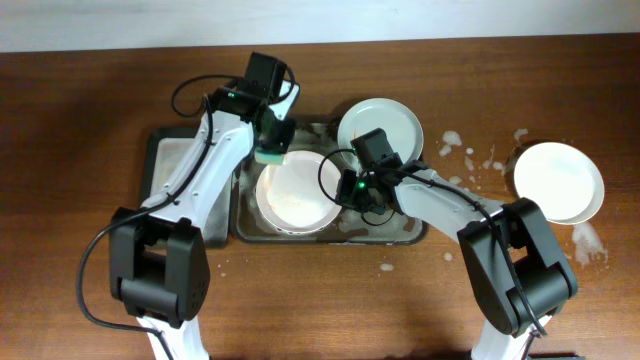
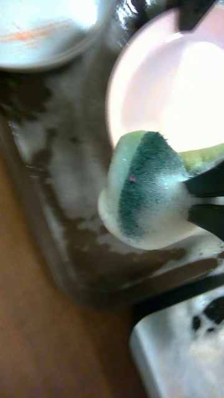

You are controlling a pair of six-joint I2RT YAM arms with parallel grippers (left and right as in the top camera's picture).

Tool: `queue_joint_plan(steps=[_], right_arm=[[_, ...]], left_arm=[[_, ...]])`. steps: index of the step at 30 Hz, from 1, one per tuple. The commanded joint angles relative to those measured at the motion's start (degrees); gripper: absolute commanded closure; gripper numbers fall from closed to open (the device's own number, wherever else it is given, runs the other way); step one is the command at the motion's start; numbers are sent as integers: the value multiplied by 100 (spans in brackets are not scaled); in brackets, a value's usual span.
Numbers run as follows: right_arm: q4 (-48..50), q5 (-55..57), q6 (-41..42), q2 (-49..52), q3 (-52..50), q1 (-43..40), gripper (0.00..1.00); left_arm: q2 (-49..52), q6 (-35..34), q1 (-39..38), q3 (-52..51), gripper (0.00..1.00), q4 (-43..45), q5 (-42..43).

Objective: Clean dirty plates on tray and stack at the side
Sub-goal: 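Scrub the pink plate with the sponge in the left gripper while the right holds it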

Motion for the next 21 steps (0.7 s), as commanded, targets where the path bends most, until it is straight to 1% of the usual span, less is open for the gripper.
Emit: queue_joint_plan(steps=[1,3,4,6,7,8,9,10,12,13,15,16,18,21], right_arm=[[-55,157,-70,24,-11,-22,96],[-55,155,-70,24,-11,-22,96],[-55,155,-70,24,-11,-22,96],[-55,155,-68,24,-11,-22,96],[-52,155,-68,24,-11,-22,96],[-50,153,-68,24,-11,-22,96],[-52,153,-68,24,-11,-22,96],[-55,153,-68,24,-11,-22,96],[-50,153,-68,24,-11,-22,96],[-48,153,-68,24,-11,-22,96],[-48,155,-68,24,-11,-22,96],[-48,155,-68,24,-11,-22,96],[-50,155,-68,24,-11,-22,96],[-50,153,-68,24,-11,-22,96]], left_arm=[[-13,-273,-2,308,100,-457,-63],[-13,-267,-2,306,100,-804,341],[-13,-101,-2,195,99,-966,721],[-13,-42,-2,-131,100,-1023,1266],[-13,-46,-2,-481,100,-789,1609],[-11,-57,-2,-894,100,-315,1779],[-11,-164,-2,-1182,100,59,1746],[-11,-367,-2,-1742,100,811,1558],[-11,-468,-2,-2516,100,1891,1425],[-11,-468,-2,-2695,99,2103,1410],[-11,-470,-2,-2865,100,2214,973],[-11,-468,-2,-2892,100,2216,636],[-11,-472,-2,-2894,99,2236,-352],[-11,-466,-2,-2894,99,2441,-1272]])
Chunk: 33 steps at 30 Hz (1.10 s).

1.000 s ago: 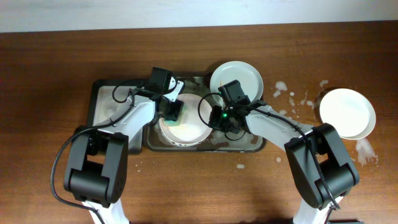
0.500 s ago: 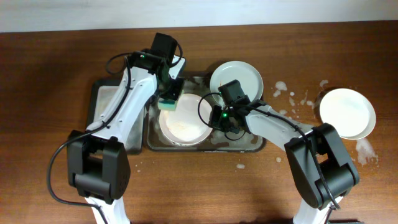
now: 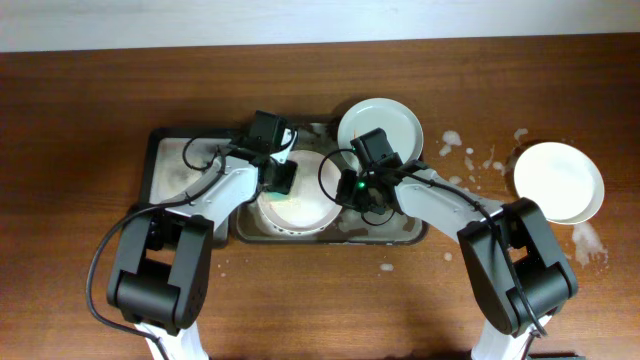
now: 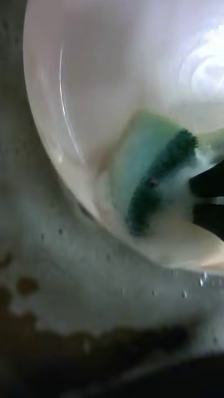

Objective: Clean dirty plates on tray and stack at the side
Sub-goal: 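Scrub the pink plate with the sponge in the left gripper while the right holds it, then lift the pink plate with the right gripper and stack it on the cream plate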

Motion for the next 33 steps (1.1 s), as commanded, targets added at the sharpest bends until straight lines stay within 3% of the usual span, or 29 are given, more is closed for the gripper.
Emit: queue_joint_plan(steps=[1,5,12,15,17,18,21,27,30,33], right_arm=[[-37,111,-61,24,-15,-22,96],[-39,111,-61,24,-15,-22,96],[-42,116,-63,24,-15,-22,96],[-42,114,-63,24,-15,-22,96],[-39,114,-61,24,-15,-22,96],[-39,-26,-85,4,-13,-22,96],[-267,-238,-706,-308,153,-22,96],[-1727,1926,-1115,-2463,227,-22,96],[-2413,3956,-1408,-3338,227,42,96],[-2859,6137,-1405,-3423,227,822,96]], left_arm=[[170,-15,63,-234,99,146,-1434],[168,44,-24,-52,100,155,-1445],[166,-236,-251,1287,99,-968,-2441],[166,-282,-251,1814,100,-1377,-2487],[144,-363,-234,2081,100,-1810,-1906],[136,-363,-216,2131,100,-2192,-817],[136,-560,-114,2131,100,-2564,-293],[136,-636,647,2131,100,-2597,664],[138,-638,643,2129,99,-2474,664],[146,-638,640,2127,100,-2393,664]])
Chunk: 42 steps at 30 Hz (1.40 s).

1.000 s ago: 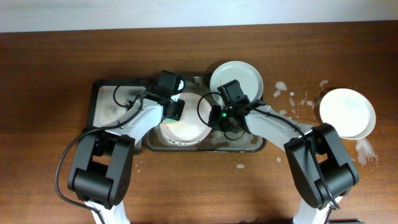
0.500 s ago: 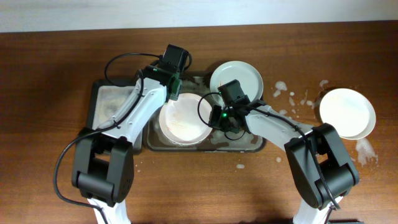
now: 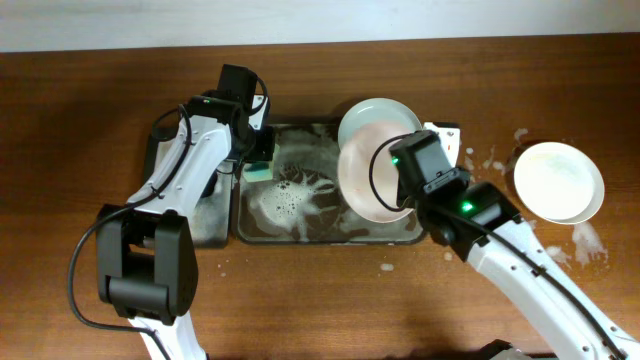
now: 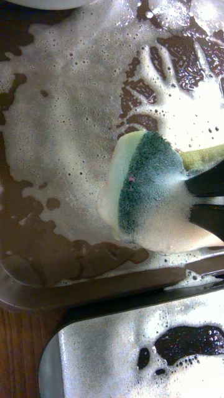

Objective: Clean dirty plates on tray and stack at the side
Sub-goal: 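Lift the pink plate with the right gripper and stack it on the cream plate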

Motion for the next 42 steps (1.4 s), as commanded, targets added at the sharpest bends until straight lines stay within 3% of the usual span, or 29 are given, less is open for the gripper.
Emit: queue_joint_plan(steps=[1,6,8,16,19,22,24,26,27,32,35,38,42], right_arm=[[-83,2393,-37,-66,61,872,96],[-57,5169,146,131,61,2090,96],[-57,5458,146,382,61,2090,96],[201,5477,151,872,61,2090,96],[177,4509,616,855,61,1912,96],[177,1696,1001,651,61,623,96],[186,0,472,514,61,-378,96],[291,-2317,-164,490,59,-2085,96],[385,-2863,-221,490,59,-2643,96],[507,-3359,114,492,55,-5392,96],[527,-3008,120,496,55,-6282,96],[636,-2308,306,688,52,-6806,96],[857,-1908,304,1537,39,-6857,96]], left_arm=[[9,-52,-7,87,100,92,87],[11,-52,-7,87,100,107,85],[11,-52,-7,87,99,125,85],[11,-52,-7,87,100,146,85],[11,-52,-7,87,99,146,70],[11,-52,-7,87,99,149,46],[11,-50,-7,87,100,166,44],[11,-52,-7,87,100,195,46],[11,-52,-7,87,100,195,46],[11,-50,-7,87,99,260,46],[11,-52,-7,87,100,278,46],[11,-50,-7,87,100,282,46],[11,-50,-7,87,99,282,46]])
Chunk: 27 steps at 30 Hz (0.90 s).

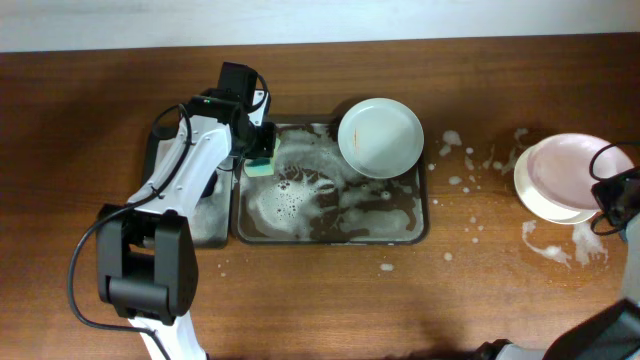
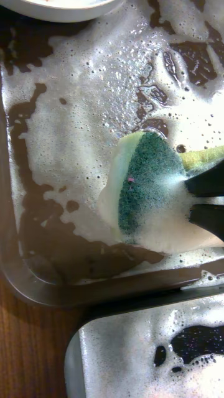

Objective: Clean dirty plates on tray and stack at the side
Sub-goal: 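Lift the pink plate with the right gripper and stack it on the cream plate, then move the right gripper back to the tray and grasp the white plate rim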

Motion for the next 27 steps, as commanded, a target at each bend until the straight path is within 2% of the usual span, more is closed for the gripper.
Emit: queue_joint_plan(steps=[1,2,3,4,5,8,11,13,14,16,20,23,27], right_arm=[[28,129,76,686,39,-2,96],[35,-92,76,938,39,-2,96],[87,-221,74,1174,39,0,77],[199,-553,4,1296,39,0,41],[271,-866,7,1294,46,0,35],[310,-1550,-457,1123,229,33,31],[-83,-2055,-1099,726,833,605,31],[-225,-2315,-1276,588,1113,1488,33],[-98,-2308,-1255,608,1126,2192,36],[271,-1932,-643,861,1126,3220,36],[654,-1792,256,1882,1126,4271,44],[664,-1561,708,2514,1126,4577,48],[824,-1329,973,2771,1126,4612,72]], left_arm=[[11,-50,-7,87,99,17,44],[11,-50,-7,87,100,20,44],[11,-50,-9,87,100,35,44],[11,-50,-7,87,99,33,44],[11,-50,-13,87,99,33,46],[11,-50,-13,87,100,13,44],[11,-50,-17,87,99,26,44],[11,-50,-17,87,100,33,44],[11,-50,-17,87,99,33,44],[11,-52,-17,87,99,33,44],[11,-52,-17,87,100,35,44],[11,-50,-17,87,99,28,44],[11,-52,-17,87,99,33,44]])
